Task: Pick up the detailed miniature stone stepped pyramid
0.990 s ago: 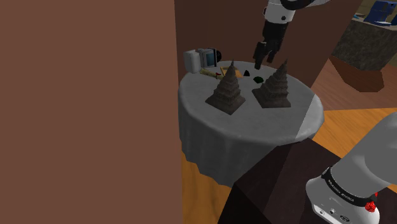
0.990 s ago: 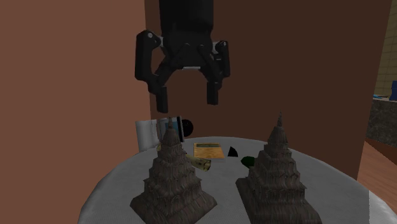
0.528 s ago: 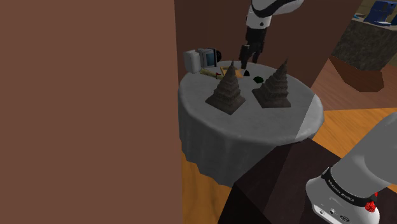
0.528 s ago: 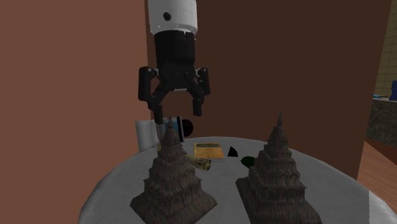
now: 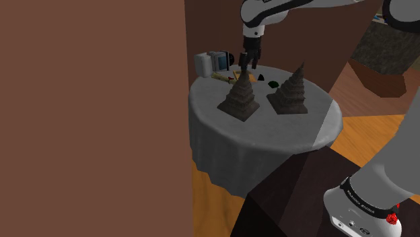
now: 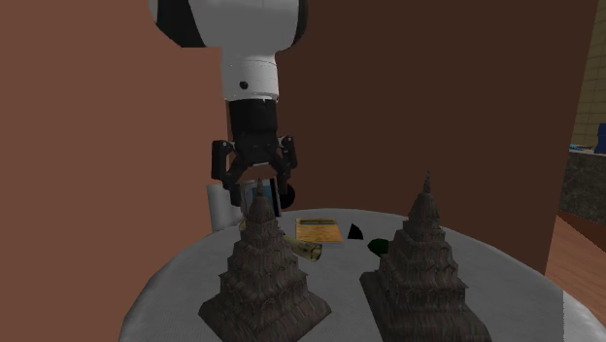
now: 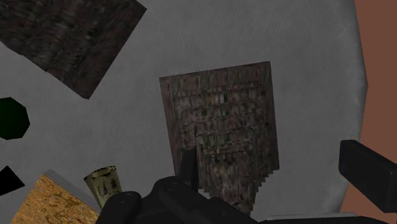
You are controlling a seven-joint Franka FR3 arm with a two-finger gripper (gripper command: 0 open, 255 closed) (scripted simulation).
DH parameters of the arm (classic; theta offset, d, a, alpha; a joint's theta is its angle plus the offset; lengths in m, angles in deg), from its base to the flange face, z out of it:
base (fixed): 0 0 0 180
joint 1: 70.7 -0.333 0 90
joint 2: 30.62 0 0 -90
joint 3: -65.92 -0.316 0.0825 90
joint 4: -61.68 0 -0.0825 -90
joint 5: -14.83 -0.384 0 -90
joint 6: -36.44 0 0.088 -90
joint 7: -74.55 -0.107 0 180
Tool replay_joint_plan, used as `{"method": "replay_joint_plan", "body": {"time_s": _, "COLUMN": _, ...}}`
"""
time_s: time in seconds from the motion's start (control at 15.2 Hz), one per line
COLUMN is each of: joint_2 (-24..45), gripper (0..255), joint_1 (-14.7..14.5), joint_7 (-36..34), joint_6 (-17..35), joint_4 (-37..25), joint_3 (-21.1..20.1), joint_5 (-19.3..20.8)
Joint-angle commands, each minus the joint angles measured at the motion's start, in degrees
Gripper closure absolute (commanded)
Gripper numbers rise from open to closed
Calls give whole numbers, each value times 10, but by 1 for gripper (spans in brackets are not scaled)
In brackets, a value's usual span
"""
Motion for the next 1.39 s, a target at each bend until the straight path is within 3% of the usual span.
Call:
{"method": "replay_joint_plan", "body": {"time_s": 0.0, "joint_2": 57, "gripper": 0, "joint_1": 4, "joint_7": 12, "joint_6": -14, "joint_4": -64, "joint_3": -1, "joint_5": -5}}
{"method": "replay_joint_plan", "body": {"time_s": 0.2, "joint_2": 141, "gripper": 0, "joint_1": 12, "joint_7": 26, "joint_6": -42, "joint_4": -166, "joint_3": -4, "joint_5": -10}}
{"method": "replay_joint_plan", "body": {"time_s": 0.86, "joint_2": 157, "gripper": 0, "joint_1": 12, "joint_7": 26, "joint_6": 7, "joint_4": -132, "joint_3": -5, "joint_5": -11}}
{"method": "replay_joint_plan", "body": {"time_s": 0.92, "joint_2": 158, "gripper": 255, "joint_1": 12, "joint_7": 26, "joint_6": 7, "joint_4": -133, "joint_3": -5, "joint_5": -11}}
{"method": "replay_joint_plan", "body": {"time_s": 1.32, "joint_2": 158, "gripper": 255, "joint_1": 12, "joint_7": 26, "joint_6": 8, "joint_4": -133, "joint_3": -5, "joint_5": -11}}
